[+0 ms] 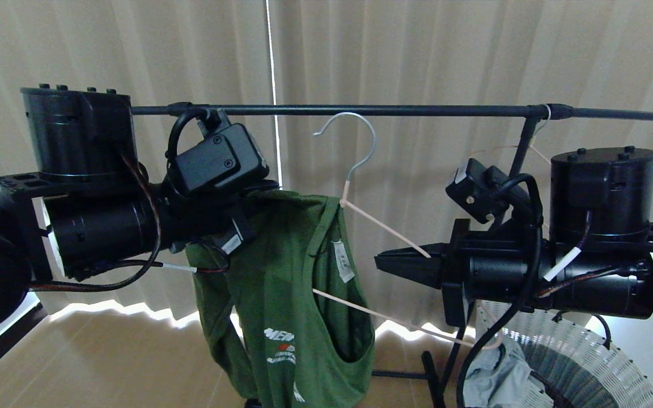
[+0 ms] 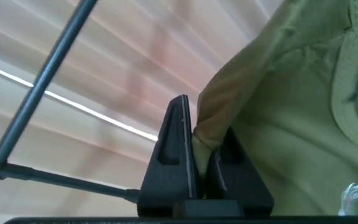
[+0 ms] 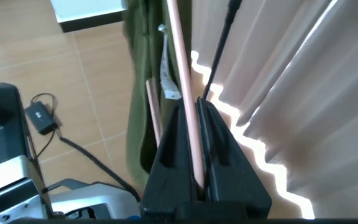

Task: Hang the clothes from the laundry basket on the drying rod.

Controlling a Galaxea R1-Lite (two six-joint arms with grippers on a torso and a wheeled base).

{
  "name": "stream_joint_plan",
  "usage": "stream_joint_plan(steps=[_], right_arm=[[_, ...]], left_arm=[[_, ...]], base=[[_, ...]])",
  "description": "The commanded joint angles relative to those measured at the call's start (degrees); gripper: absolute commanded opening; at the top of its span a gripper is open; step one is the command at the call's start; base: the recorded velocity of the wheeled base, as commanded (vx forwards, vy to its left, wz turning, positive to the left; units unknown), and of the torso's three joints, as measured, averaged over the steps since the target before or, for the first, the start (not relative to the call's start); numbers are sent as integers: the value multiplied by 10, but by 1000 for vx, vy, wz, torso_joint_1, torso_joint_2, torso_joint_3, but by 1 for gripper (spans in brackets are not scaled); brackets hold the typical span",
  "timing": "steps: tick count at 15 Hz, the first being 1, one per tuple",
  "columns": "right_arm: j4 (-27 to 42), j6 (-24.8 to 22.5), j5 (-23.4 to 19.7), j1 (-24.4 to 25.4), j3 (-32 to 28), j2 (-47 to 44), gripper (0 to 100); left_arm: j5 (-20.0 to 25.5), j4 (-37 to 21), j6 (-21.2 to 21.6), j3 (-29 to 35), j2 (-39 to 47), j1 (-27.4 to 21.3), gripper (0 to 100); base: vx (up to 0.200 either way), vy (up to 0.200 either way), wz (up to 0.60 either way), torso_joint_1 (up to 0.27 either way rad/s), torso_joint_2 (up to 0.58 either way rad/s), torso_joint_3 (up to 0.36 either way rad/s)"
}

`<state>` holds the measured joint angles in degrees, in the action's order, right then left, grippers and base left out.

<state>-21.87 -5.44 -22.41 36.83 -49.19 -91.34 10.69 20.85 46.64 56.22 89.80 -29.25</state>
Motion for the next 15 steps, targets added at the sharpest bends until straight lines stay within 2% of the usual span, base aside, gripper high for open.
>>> stream_joint_plan(steps=[1,12,13,15], right_arm=[[-2,0,-1,0,-2,-1,0],[-2,0,-1,-1,3,0,0],[-2,0,0,-1,3,1,100],[-2,0,2,-2,2,2,100]], left_arm=[[0,0,-1,-1,2,1,0],[-4,1,-1,-20,-3,2,0],[-5,1,-1,-20,-3,2,0],[-6,1,-2,-24,-4,10,0]], base=[[0,0,0,0,0,0],[0,0,0,0,0,0],[0,0,0,0,0,0],[0,0,0,0,0,0]])
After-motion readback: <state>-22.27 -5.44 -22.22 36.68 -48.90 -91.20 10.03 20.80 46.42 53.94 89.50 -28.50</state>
